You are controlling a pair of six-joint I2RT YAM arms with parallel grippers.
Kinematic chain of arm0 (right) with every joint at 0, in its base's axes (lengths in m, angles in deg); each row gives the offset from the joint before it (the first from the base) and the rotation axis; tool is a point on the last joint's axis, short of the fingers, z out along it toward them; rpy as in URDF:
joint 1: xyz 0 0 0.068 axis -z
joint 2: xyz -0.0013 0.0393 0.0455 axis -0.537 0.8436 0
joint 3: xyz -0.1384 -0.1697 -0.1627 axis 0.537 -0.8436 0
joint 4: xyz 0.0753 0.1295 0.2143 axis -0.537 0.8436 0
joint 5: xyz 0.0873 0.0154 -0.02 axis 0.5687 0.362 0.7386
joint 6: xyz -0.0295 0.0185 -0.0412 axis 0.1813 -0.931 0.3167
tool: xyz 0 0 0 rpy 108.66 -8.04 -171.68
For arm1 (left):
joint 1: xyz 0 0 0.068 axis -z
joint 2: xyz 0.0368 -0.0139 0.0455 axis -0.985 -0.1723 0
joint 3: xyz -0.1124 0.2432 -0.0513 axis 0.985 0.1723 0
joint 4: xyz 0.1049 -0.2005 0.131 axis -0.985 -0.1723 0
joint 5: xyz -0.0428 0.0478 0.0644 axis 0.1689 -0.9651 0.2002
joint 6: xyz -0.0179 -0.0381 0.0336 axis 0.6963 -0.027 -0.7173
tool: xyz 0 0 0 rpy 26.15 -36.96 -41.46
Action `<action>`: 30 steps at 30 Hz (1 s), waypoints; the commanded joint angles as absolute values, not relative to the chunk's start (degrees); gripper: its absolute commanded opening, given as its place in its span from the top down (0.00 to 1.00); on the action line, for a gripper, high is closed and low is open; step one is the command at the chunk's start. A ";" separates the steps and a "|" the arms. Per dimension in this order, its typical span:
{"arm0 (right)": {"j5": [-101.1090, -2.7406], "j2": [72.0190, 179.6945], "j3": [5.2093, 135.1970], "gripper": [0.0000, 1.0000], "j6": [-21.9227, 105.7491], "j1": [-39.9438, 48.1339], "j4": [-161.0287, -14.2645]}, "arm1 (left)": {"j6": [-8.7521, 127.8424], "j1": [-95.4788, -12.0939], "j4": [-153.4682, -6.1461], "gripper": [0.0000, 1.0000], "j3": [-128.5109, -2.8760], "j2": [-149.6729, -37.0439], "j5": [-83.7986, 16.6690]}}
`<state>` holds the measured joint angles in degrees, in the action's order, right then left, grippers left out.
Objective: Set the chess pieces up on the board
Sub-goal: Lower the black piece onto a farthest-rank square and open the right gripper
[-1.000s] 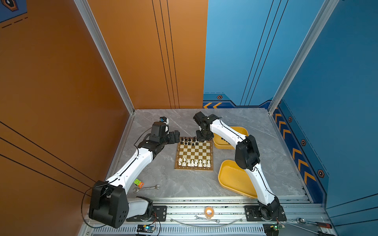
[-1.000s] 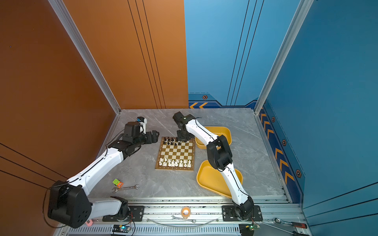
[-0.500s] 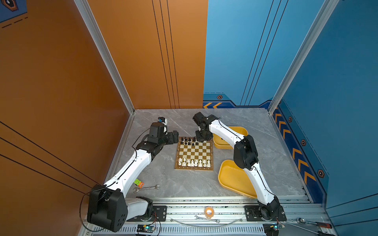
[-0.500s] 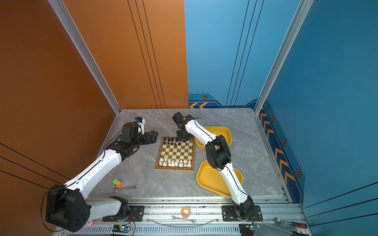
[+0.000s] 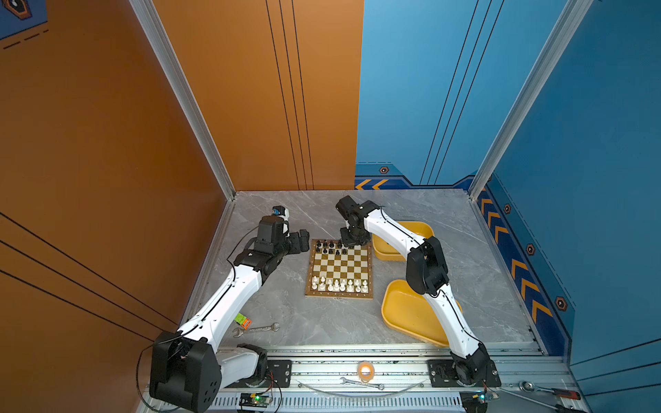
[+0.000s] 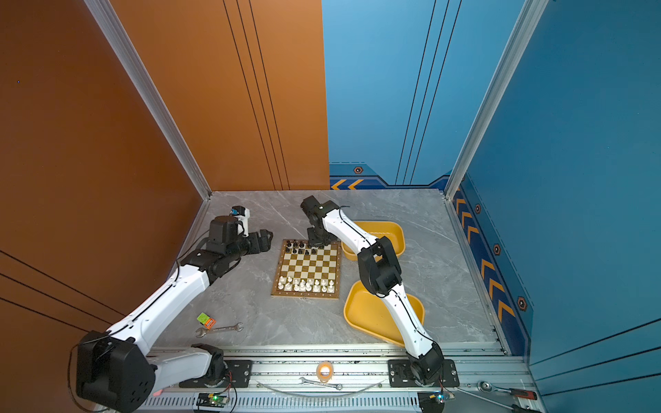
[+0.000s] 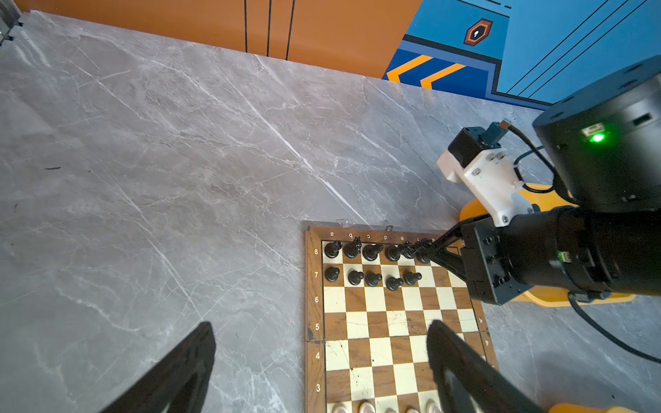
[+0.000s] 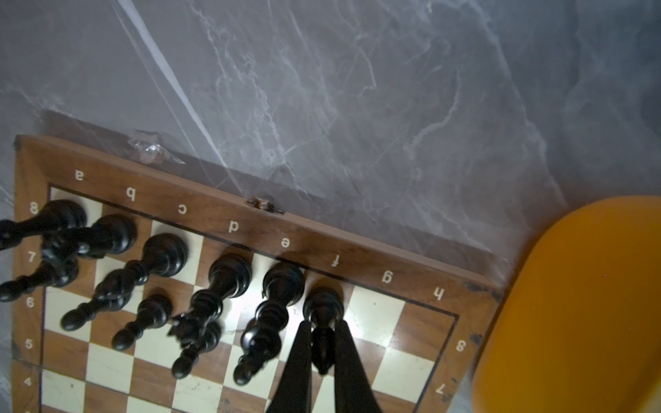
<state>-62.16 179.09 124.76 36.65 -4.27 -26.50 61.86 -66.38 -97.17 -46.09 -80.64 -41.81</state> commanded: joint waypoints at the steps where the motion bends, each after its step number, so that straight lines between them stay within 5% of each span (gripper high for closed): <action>1: -61.70 180.96 126.01 0.91 35.97 -4.14 -26.59 | 61.65 -66.98 -98.39 0.07 -45.11 -79.59 -42.93; 17: -61.53 179.48 126.19 0.72 36.59 -3.34 -26.58 | 62.19 -67.13 -97.52 0.07 -45.55 -80.82 -42.32; 30: -60.72 177.39 126.19 0.69 36.94 -2.63 -26.83 | 62.36 -67.20 -96.97 0.07 -45.94 -81.29 -41.79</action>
<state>-61.70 179.28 124.85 36.67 -2.96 -26.50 61.88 -66.64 -97.15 -46.09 -80.93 -41.85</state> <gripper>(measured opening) 0.309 0.933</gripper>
